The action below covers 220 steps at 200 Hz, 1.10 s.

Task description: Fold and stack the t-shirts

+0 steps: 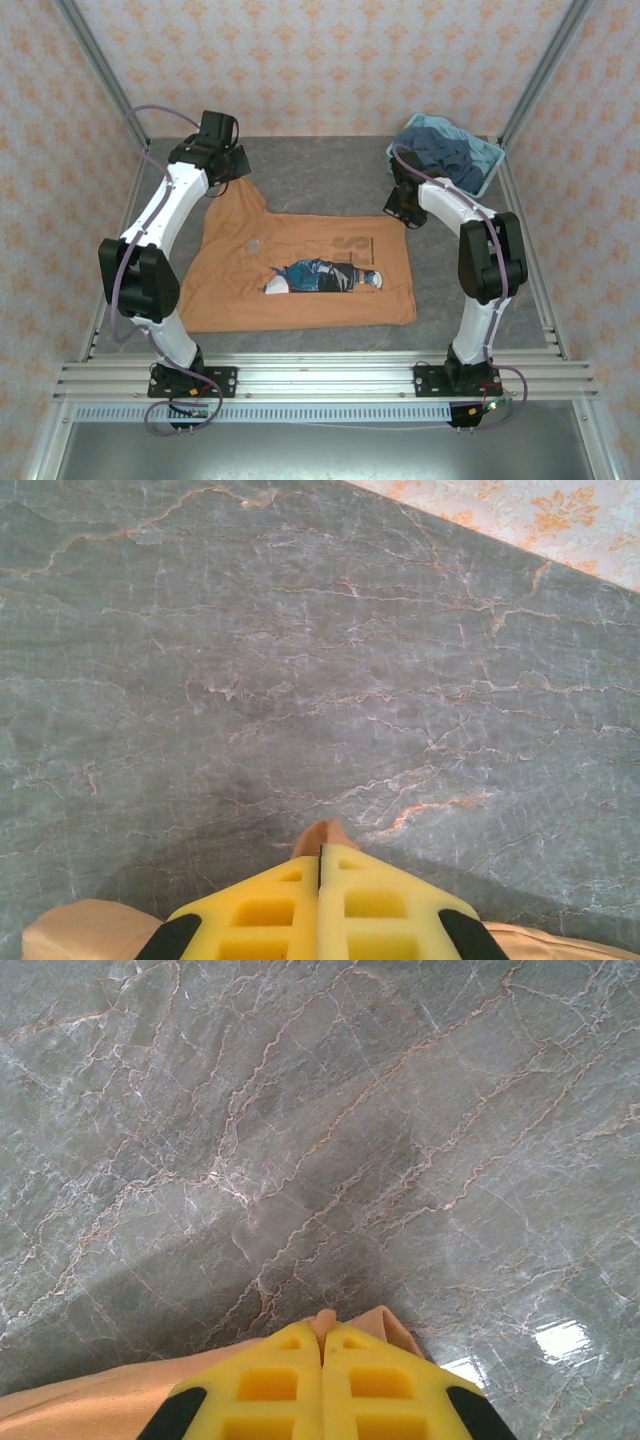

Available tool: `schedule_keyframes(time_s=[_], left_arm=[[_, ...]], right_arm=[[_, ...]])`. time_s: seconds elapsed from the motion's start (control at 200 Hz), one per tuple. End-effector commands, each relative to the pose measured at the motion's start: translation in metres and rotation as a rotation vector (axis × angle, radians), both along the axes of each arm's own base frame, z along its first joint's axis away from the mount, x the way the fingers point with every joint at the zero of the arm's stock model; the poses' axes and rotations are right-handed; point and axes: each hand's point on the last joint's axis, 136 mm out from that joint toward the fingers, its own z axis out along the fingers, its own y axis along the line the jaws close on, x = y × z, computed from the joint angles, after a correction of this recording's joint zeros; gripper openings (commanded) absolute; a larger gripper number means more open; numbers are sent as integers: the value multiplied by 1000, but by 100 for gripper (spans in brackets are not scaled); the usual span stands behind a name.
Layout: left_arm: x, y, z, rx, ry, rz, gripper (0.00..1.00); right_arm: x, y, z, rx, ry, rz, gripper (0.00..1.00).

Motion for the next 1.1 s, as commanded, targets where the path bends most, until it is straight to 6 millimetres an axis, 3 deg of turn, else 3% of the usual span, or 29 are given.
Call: schedule_keyframes(time_s=[0.0, 0.31, 0.48, 0.485, 0.661, 0.811, 0.826, 0.866, 1.096], left_arm=[[3, -6, 16, 78, -28, -56, 0], [29, -11, 24, 181, -42, -93, 0], [35, -11, 17, 237, -16, -103, 0], [36, -10, 10, 242, -2, -104, 0], [29, 10, -8, 352, 76, -62, 0], [10, 15, -22, 368, 145, -64, 0], [5, 16, -12, 361, 128, -59, 0], [-5, 17, -10, 352, 136, -54, 0], [-91, 27, -7, 269, 157, -5, 0]], right_arm=[[-4, 0, 10, -5, -24, 17, 0], [-8, -1, 6, 0, -16, 10, 0], [-9, -1, 4, 1, -10, 9, 0], [-9, -1, 4, 1, -10, 9, 0], [-9, 0, 5, 4, -8, 11, 0], [-9, 3, 11, 26, -26, 26, 0], [-9, 4, 12, 29, -29, 29, 0], [-10, 6, 14, 39, -33, 37, 0], [-36, 6, 26, 63, -40, 75, 0]])
